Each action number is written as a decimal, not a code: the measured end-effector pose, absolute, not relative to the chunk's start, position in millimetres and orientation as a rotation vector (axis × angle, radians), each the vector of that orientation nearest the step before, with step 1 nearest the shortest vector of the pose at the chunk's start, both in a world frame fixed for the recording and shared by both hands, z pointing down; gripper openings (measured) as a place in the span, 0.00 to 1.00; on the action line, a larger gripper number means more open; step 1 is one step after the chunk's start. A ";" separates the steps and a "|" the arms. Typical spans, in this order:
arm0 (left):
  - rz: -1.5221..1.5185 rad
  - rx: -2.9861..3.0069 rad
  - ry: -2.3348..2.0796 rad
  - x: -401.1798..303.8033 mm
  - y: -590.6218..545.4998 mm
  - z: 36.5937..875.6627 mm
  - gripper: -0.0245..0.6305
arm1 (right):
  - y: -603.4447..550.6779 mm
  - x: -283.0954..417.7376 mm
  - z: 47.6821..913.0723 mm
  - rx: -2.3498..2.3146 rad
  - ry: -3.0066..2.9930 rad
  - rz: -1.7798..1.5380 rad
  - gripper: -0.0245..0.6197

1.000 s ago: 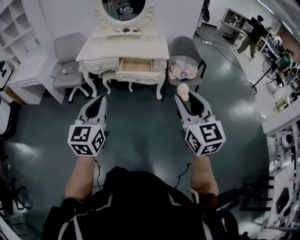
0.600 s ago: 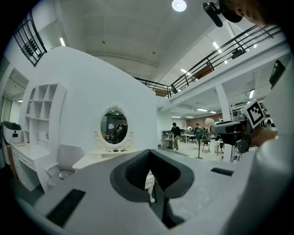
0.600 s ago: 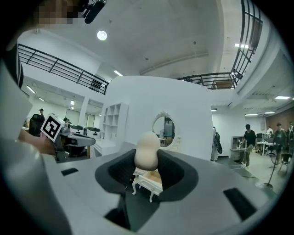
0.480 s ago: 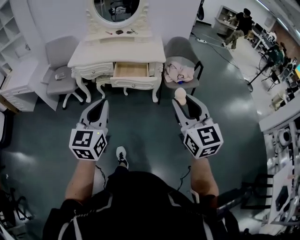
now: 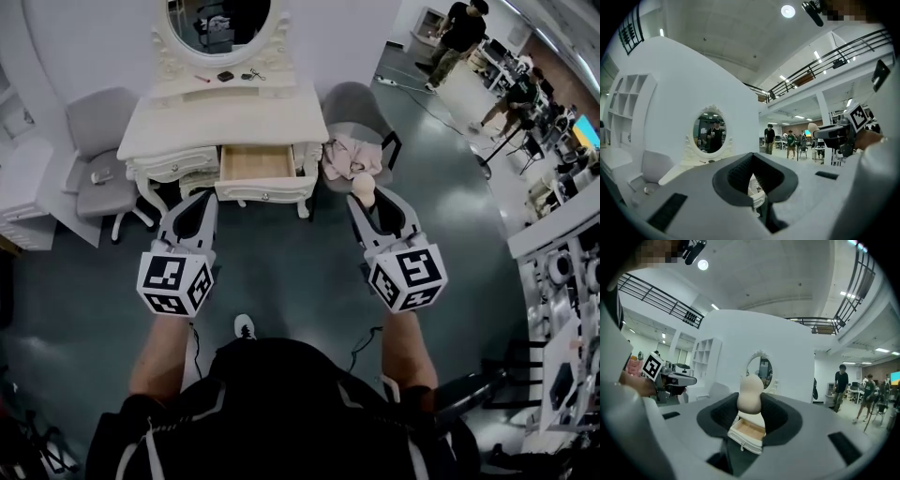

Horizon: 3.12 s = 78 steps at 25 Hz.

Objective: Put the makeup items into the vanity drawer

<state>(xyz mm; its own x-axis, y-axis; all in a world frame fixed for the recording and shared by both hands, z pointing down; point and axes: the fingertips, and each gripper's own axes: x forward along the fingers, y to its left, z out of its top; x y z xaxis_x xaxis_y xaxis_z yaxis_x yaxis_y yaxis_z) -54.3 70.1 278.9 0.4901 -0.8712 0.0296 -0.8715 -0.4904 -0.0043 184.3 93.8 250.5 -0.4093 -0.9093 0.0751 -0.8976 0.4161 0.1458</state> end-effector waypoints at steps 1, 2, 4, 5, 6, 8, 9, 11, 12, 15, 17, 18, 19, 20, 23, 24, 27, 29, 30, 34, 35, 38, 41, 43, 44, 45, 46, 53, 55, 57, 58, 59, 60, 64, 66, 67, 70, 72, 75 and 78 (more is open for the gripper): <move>0.040 2.707 -1.569 -58.5 59.0 278.6 0.04 | 84.6 178.8 250.8 1.624 -2.514 -0.123 0.28; 0.034 2.712 -1.558 -62.7 48.9 278.3 0.04 | 76.3 173.2 251.2 1.625 -2.507 -0.124 0.28; 0.023 2.721 -1.537 -71.1 30.9 277.7 0.04 | 61.0 162.9 250.5 1.630 -2.495 -0.130 0.28; 0.020 2.726 -1.527 -75.3 22.4 277.4 0.04 | 53.1 158.3 249.5 1.636 -2.489 -0.131 0.28; 0.018 2.730 -1.517 -79.3 13.8 277.2 0.04 | 44.8 154.0 248.6 1.643 -2.484 -0.130 0.28; 0.018 2.733 -1.495 -87.0 -2.8 277.7 0.04 | 28.3 145.0 247.6 1.654 -2.475 -0.118 0.28; 0.019 2.733 -1.486 -91.3 -10.4 278.6 0.04 | 20.8 139.8 247.7 1.655 -2.471 -0.113 0.28; 0.018 2.731 -1.471 -100.8 -24.0 281.0 0.04 | 7.4 128.3 247.9 1.650 -2.466 -0.115 0.27; 0.016 2.733 -1.466 -105.7 -29.8 282.1 0.04 | 1.6 122.7 247.5 1.649 -2.465 -0.122 0.27; 0.008 2.737 -1.454 -119.8 -44.2 285.3 0.04 | -13.3 108.8 246.0 1.662 -2.460 -0.134 0.27; 0.004 2.734 -1.448 -129.0 -54.2 287.9 0.04 | -24.0 99.7 247.8 1.666 -2.461 -0.113 0.27; 0.005 2.733 -1.445 -133.2 -59.2 289.0 0.04 | -29.9 94.8 249.7 1.662 -2.462 -0.099 0.27; 0.007 2.732 -1.441 -136.6 -63.8 290.2 0.04 | -35.6 90.1 251.8 1.655 -2.461 -0.089 0.27; 0.007 2.732 -1.439 -139.2 -67.6 291.3 0.04 | -41.3 86.3 253.4 1.647 -2.460 -0.086 0.27; 0.001 2.721 -1.448 -145.4 -78.2 295.1 0.04 | -60.5 79.4 253.2 1.628 -2.467 -0.093 0.27; 0.004 2.717 -1.456 -147.6 -81.8 296.4 0.04 | -67.4 77.4 252.9 1.622 -2.474 -0.097 0.27; 0.029 2.704 -1.483 -152.6 -92.0 302.5 0.04 | -88.2 72.4 255.2 1.599 -2.494 -0.105 0.28; 0.046 2.694 -1.499 -154.4 -100.4 306.9 0.04 | -103.9 71.7 257.4 1.591 -2.508 -0.107 0.28; 0.051 2.689 -1.508 -154.8 -105.5 308.1 0.04 | -112.5 72.1 258.0 1.589 -2.516 -0.107 0.28; 0.056 2.665 -1.558 -156.3 -131.6 307.3 0.04 | -150.0 71.2 258.4 1.551 -2.548 -0.119 0.27; 0.057 2.656 -1.572 -155.8 -139.0 307.3 0.04 | -159.4 71.2 258.8 1.531 -2.552 -0.127 0.27; 0.058 2.630 -1.609 -152.4 -163.6 307.6 0.04 | -190.4 75.5 260.5 1.484 -2.558 -0.142 0.27; 0.071 2.609 -1.631 -147.9 -189.5 310.0 0.04 | -223.8 81.0 263.0 1.457 -2.569 -0.135 0.27; 0.082 2.596 -1.641 -144.3 -206.9 312.4 0.04 | -246.3 83.2 264.2 1.437 -2.575 -0.138 0.28; 0.087 2.589 -1.647 -142.3 -215.1 313.9 0.04 | -257.1 83.7 265.3 1.426 -2.577 -0.140 0.27; 0.092 2.583 -1.652 -140.4 -222.6 315.5 0.04 | -267.0 83.9 266.9 1.412 -2.579 -0.141 0.28; 0.098 2.576 -1.655 -138.4 -229.4 317.4 0.04 | -276.3 84.0 268.9 1.399 -2.581 -0.141 0.28; 0.120 2.521 -1.678 -128.4 -270.4 330.1 0.04 | -331.0 81.2 286.8 1.286 -2.608 -0.111 0.27; 0.119 2.501 -1.696 -126.8 -278.7 334.3 0.04 | -343.2 78.2 297.9 1.238 -2.606 -0.102 0.27; 0.127 2.483 -1.709 -124.5 -284.9 340.0 0.04 | -354.7 75.4 310.4 1.191 -2.606 -0.091 0.27; 0.136 2.474 -1.714 -123.0 -287.7 343.4 0.04 | -360.5 74.3 316.7 1.169 -2.610 -0.082 0.27; 0.145 2.463 -1.719 -121.7 -290.4 346.9 0.04 | -366.3 73.4 323.2 1.148 -2.616 -0.070 0.28; 0.151 2.448 -1.727 -120.7 -292.7 350.3 0.04 | -371.8 72.4 330.3 1.126 -2.622 -0.057 0.28; 0.172 2.403 -1.761 -115.8 -302.0 362.8 0.04 | -392.5 69.7 361.8 1.036 -2.631 -0.003 0.28; 0.190 2.382 -1.777 -115.3 -307.1 368.5 0.04 | -402.8 66.0 376.6 0.994 -2.632 0.016 0.28; 0.193 2.368 -1.784 -115.5 -308.6 371.2 0.04 | -406.9 63.4 384.0 0.971 -2.632 0.025 0.28; 0.188 2.321 -1.798 -114.1 -308.6 381.3 0.04 | -415.4 58.0 409.8 0.902 -2.623 0.046 0.28; 0.199 2.293 -1.811 -111.9 -307.7 388.7 0.04 | -419.7 55.6 427.3 0.853 -2.616 0.061 0.28; 0.219 2.253 -1.843 -111.9 -306.4 396.5 0.04 | -424.9 50.4 453.1 0.776 -2.605 0.083 0.28; 0.216 2.199 -1.877 -116.6 -306.0 403.0 0.04 | -429.3 43.9 481.9 0.691 -2.580 0.091 0.28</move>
